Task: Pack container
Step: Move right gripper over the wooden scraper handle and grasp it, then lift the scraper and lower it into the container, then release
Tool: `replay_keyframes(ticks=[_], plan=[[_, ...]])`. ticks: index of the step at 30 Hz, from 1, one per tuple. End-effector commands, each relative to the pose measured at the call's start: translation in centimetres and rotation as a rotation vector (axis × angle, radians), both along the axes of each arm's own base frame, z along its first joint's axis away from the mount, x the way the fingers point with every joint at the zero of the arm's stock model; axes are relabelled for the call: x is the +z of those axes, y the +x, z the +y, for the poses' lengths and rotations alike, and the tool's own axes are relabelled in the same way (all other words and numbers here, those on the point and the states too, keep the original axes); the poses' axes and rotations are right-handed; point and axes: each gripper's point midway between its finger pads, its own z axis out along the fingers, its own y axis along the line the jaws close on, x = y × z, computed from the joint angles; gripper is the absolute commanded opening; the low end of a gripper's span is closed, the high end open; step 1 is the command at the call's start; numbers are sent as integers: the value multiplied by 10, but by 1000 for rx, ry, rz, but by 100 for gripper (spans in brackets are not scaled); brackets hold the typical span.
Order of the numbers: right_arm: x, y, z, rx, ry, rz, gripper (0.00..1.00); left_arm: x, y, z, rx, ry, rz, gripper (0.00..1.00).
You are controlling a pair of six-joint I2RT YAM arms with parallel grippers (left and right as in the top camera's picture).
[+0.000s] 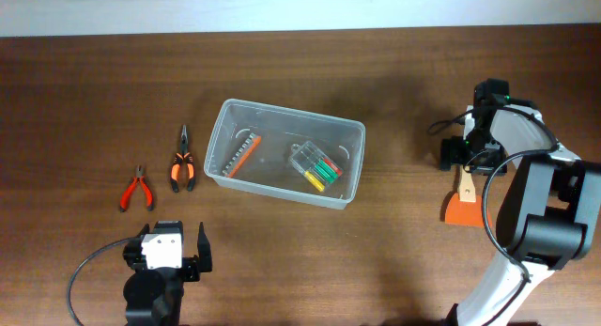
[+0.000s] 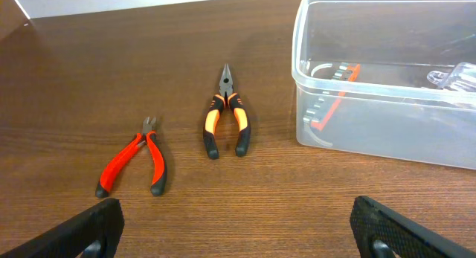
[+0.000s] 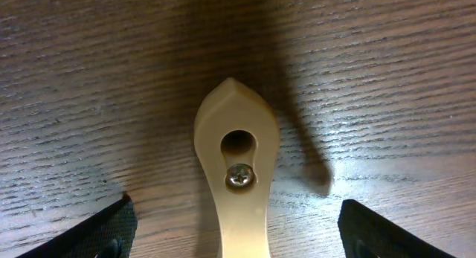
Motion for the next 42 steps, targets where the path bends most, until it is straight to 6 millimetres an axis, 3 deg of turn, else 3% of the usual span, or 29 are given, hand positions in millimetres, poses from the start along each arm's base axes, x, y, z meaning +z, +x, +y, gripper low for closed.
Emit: replay_keyframes(ticks=[1, 3, 5, 8, 10, 17, 21, 30, 35, 42], plan=[[-25, -12, 2, 4, 5, 77, 87, -2, 0, 0, -5, 21, 1, 99], [-25, -12, 2, 3, 6, 77, 86, -2, 0, 0, -5, 21, 1, 99], [-25, -14, 4, 0, 14, 83, 78, -2, 0, 0, -5, 21, 1, 99], [-25, -21, 7, -8, 28, 112, 50, -2, 0, 0, -5, 21, 1, 99], [-24, -23, 8, -9, 31, 122, 42, -2, 0, 0, -5, 21, 1, 99], [-24, -30, 9, -22, 35, 147, 41, -2, 0, 0, -5, 21, 1, 99], [-23, -29, 9, -34, 33, 143, 17, -2, 0, 0, -5, 21, 1, 99], [-17, -21, 8, -34, 33, 122, 4, -2, 0, 0, -5, 21, 1, 99], [13, 0, 5, -41, 34, 71, 4, -2, 0, 0, -5, 21, 1, 99], [90, 42, 2, -27, 13, -68, 4, -2, 0, 0, -5, 21, 1, 99]])
